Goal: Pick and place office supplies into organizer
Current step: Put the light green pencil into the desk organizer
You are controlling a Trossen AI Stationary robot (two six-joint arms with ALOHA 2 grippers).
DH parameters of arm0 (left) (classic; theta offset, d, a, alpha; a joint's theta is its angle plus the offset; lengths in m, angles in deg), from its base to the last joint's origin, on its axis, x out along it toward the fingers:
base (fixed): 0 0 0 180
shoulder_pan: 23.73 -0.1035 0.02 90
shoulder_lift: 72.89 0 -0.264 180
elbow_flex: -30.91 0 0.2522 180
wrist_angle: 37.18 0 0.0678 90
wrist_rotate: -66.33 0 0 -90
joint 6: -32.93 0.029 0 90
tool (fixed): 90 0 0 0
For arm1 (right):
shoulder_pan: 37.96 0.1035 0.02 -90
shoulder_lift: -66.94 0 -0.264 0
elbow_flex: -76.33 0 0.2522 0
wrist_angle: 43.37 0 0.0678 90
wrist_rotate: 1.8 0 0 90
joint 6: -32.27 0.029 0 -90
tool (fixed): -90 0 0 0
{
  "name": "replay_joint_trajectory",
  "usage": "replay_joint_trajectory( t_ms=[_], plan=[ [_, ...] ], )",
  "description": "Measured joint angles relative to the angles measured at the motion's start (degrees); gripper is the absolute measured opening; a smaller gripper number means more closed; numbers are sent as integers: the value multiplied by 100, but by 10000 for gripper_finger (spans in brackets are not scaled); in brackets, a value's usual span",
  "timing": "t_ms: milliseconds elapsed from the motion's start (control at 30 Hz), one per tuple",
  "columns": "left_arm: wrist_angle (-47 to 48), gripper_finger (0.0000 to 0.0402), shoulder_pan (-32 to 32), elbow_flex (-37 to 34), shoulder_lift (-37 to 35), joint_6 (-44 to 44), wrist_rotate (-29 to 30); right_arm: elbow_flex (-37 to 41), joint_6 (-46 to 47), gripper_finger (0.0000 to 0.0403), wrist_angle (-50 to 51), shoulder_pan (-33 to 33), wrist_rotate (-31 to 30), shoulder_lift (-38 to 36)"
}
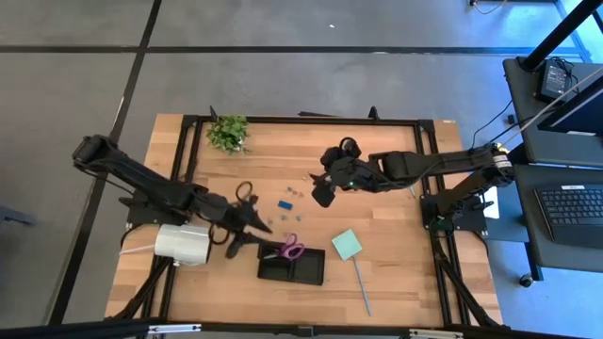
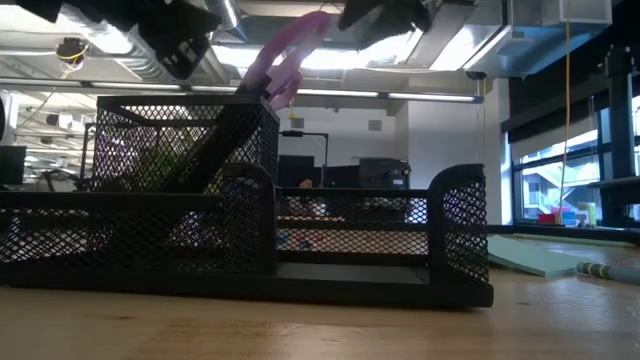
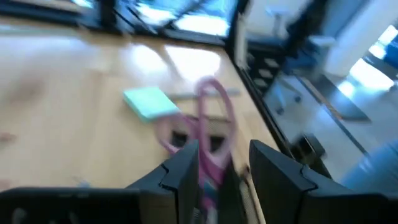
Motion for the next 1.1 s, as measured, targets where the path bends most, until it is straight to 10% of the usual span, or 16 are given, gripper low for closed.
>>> replay_joint_trajectory(
  t_ms=[467, 1100],
  plan=[
    [738, 134, -1247, 5, -1018, -136, 1013, -1, 1505, 274, 4054, -1460, 497, -109],
    [800, 134, -1702, 5, -889, -158, 937, 1581, -41, 273, 3211, -4208, 862, -548]
  ],
)
